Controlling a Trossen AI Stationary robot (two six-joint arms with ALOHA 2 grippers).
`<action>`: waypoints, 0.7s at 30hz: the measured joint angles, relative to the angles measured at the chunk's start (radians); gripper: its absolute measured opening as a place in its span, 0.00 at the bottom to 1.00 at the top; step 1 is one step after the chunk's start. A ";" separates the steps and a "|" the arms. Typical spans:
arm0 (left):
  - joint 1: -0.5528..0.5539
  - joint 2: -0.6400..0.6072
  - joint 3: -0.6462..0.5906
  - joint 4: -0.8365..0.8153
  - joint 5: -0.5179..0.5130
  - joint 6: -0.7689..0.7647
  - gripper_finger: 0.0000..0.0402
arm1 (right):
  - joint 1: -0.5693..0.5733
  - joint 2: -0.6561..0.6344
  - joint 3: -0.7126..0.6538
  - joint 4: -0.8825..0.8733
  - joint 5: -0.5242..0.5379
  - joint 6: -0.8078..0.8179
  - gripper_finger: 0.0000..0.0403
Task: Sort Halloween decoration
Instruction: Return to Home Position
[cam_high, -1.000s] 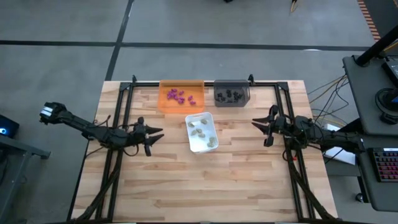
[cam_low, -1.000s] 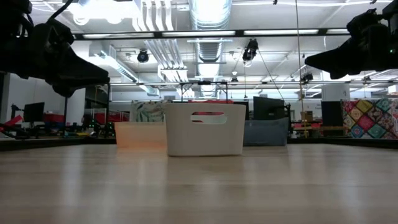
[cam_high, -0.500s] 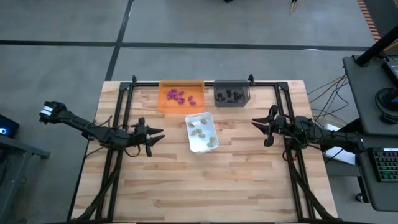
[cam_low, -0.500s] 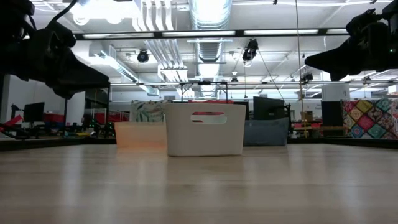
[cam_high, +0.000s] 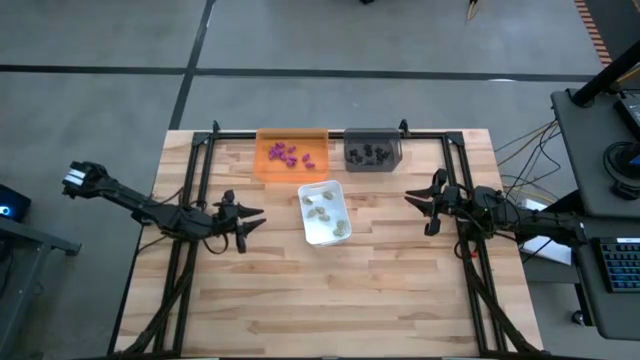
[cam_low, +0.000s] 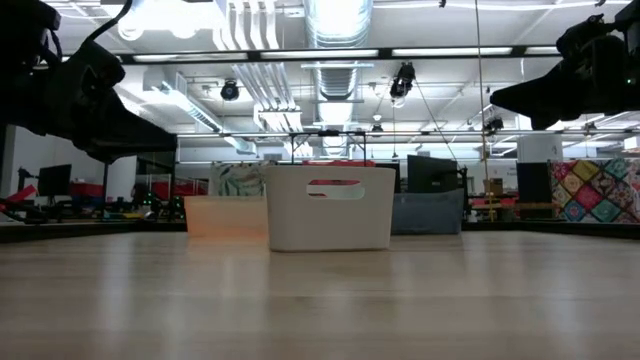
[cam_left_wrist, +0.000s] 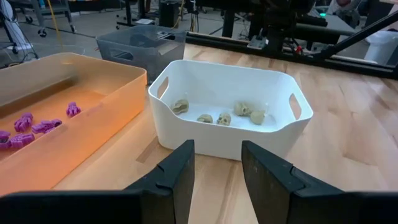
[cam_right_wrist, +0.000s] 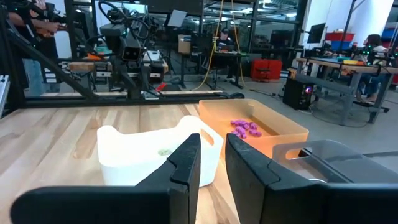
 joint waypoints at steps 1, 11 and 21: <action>0.000 0.005 0.000 0.000 0.000 0.000 0.29 | 0.000 0.000 0.000 0.000 0.000 0.000 0.17; 0.000 0.050 0.000 0.000 0.000 0.000 0.29 | 0.000 0.000 0.000 0.001 0.000 0.000 0.17; 0.000 0.094 0.000 0.001 0.000 0.000 0.29 | 0.000 0.000 0.000 0.002 0.001 0.000 0.17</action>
